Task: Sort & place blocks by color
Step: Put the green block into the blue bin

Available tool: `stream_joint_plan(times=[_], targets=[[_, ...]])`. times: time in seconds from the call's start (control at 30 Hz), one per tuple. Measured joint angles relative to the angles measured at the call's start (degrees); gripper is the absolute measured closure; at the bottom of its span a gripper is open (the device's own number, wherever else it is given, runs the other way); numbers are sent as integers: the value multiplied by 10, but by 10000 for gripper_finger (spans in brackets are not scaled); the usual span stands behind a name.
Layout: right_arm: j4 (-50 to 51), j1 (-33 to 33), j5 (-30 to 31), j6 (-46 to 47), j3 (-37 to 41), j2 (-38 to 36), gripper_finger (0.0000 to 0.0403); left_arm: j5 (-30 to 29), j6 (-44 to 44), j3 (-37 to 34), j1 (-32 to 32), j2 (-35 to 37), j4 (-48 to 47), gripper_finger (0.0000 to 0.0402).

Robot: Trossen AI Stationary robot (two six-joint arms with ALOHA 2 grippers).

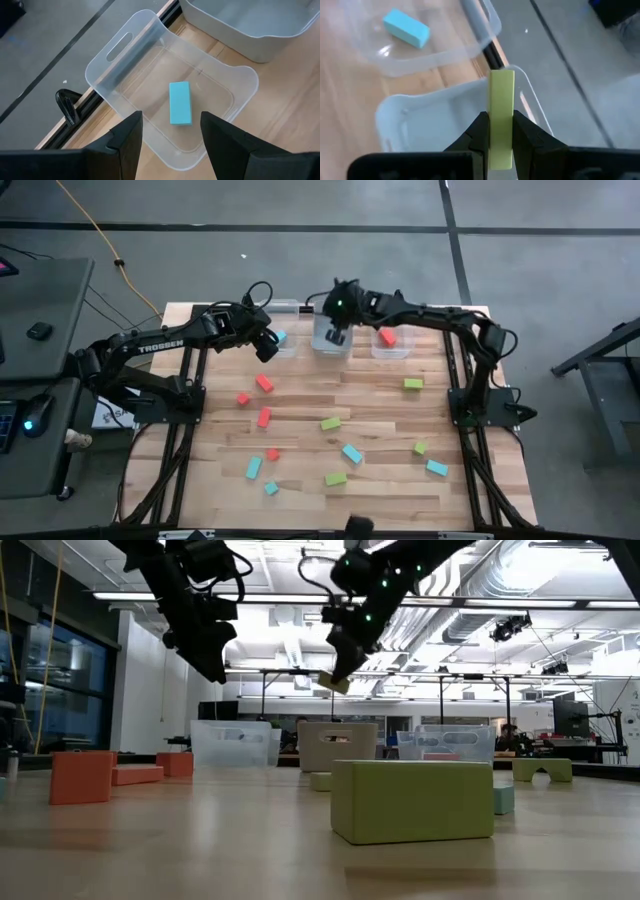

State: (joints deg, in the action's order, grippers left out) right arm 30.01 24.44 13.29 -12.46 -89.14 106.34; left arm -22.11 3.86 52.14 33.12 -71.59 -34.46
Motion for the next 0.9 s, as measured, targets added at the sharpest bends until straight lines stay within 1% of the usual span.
stream_joint_plan(times=[0.17,0.27,0.37,0.5,0.63,0.9], targets=[[4,41,-31,20,0,20,370,0,0,0,0,0,0,222],[3,52,-57,35,0,38,370,0,0,0,0,0,0,222],[7,53,-79,46,0,54,370,0,0,0,0,0,0,222],[10,47,-86,50,0,75,370,0,0,0,0,0,0,222],[19,39,-110,52,0,95,370,0,0,0,0,0,1,222],[35,32,-120,49,0,129,370,1,0,0,0,0,1,222]])
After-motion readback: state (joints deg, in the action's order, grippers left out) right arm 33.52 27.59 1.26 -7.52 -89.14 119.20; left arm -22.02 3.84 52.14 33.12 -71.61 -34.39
